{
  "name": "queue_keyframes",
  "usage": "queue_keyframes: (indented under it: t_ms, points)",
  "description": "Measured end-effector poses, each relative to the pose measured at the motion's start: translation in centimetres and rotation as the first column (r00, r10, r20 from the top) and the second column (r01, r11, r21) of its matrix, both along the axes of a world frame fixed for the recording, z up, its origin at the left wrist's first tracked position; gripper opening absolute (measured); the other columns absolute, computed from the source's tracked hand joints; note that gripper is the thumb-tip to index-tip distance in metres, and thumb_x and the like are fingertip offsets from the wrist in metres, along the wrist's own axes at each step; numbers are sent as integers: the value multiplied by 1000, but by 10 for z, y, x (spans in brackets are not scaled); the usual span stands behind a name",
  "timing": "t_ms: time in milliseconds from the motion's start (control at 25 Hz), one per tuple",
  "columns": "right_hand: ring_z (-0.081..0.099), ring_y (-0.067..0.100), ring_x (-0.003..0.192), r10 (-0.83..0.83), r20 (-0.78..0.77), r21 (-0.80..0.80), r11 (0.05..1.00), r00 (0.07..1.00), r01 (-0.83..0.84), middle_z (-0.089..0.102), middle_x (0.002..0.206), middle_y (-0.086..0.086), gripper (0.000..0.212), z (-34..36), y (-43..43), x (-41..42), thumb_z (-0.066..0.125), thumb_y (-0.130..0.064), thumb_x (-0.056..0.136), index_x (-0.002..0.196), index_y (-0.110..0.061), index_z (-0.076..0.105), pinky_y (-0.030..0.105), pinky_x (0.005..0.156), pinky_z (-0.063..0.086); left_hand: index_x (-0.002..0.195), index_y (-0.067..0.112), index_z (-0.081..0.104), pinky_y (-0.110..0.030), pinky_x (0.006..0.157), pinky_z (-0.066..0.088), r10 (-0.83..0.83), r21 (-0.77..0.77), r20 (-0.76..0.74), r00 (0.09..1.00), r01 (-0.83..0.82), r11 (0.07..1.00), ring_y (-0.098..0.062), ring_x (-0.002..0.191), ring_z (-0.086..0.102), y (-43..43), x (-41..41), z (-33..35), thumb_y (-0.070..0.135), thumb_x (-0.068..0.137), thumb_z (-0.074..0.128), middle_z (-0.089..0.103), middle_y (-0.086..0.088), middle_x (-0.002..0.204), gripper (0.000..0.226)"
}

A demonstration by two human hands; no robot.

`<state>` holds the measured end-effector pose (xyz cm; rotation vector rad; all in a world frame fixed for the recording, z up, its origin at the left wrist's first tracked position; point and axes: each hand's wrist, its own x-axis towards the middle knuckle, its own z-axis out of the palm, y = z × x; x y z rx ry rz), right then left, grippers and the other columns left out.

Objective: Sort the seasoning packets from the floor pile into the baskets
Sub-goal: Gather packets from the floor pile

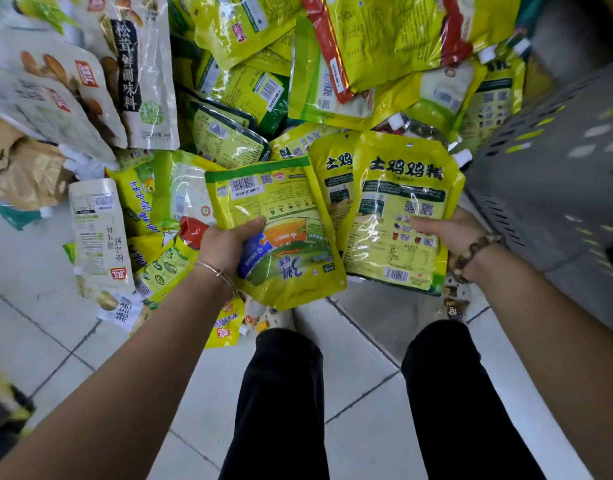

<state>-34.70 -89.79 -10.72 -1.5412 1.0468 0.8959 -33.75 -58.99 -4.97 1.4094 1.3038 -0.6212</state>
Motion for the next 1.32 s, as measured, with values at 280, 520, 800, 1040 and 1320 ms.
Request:
queue_keyframes:
  t_ms: [280, 520, 800, 1040, 1320]
  points:
    - [52, 24, 119, 92, 226, 26, 995, 970, -100, 55, 131, 7, 58, 111, 21, -2, 71, -15, 80, 133, -10, 47, 42, 103, 41, 116, -11, 55, -20, 45, 49, 17, -75, 50, 999, -14, 997, -13, 50, 65, -2, -3, 79, 12, 75, 75, 69, -10, 79, 51]
    - [62, -3, 78, 126, 360, -35, 992, 925, -122, 64, 88, -16, 6, 217, 7, 5, 63, -26, 87, 92, -29, 61, 18, 74, 46, 132, -13, 37, -24, 52, 52, 7, -148, 182, 983, 20, 989, -16, 57, 68, -22, 7, 168, 5, 77, 71, 67, -12, 84, 67]
    - [55, -17, 58, -33, 431, -134, 986, 902, 101, 60, 75, -23, 12, 295, -63, -18, 62, -28, 88, 76, -30, 59, 12, 56, 43, 124, -16, 41, -28, 55, 55, -135, -191, 309, 941, 201, 961, -17, 60, 69, -100, 31, 241, 4, 77, 69, 71, -9, 76, 58]
    - [56, -4, 77, -262, 467, -174, 909, 845, 378, 61, 86, -19, 4, 313, -167, -55, 62, -31, 87, 88, -27, 63, 17, 65, 39, 105, -7, 44, -29, 56, 55, -261, -203, 373, 890, 353, 913, -14, 56, 68, -217, 50, 257, 1, 76, 71, 71, -1, 62, 40]
    - [58, -13, 62, -426, 521, -276, 735, 739, 619, 64, 67, -26, 18, 291, -277, -86, 64, -24, 87, 105, -24, 61, 8, 55, 43, 61, 17, 52, -18, 50, 44, -601, 34, 426, 676, 652, 757, -2, 42, 55, -348, 67, 245, 7, 80, 70, 58, 12, 44, 28]
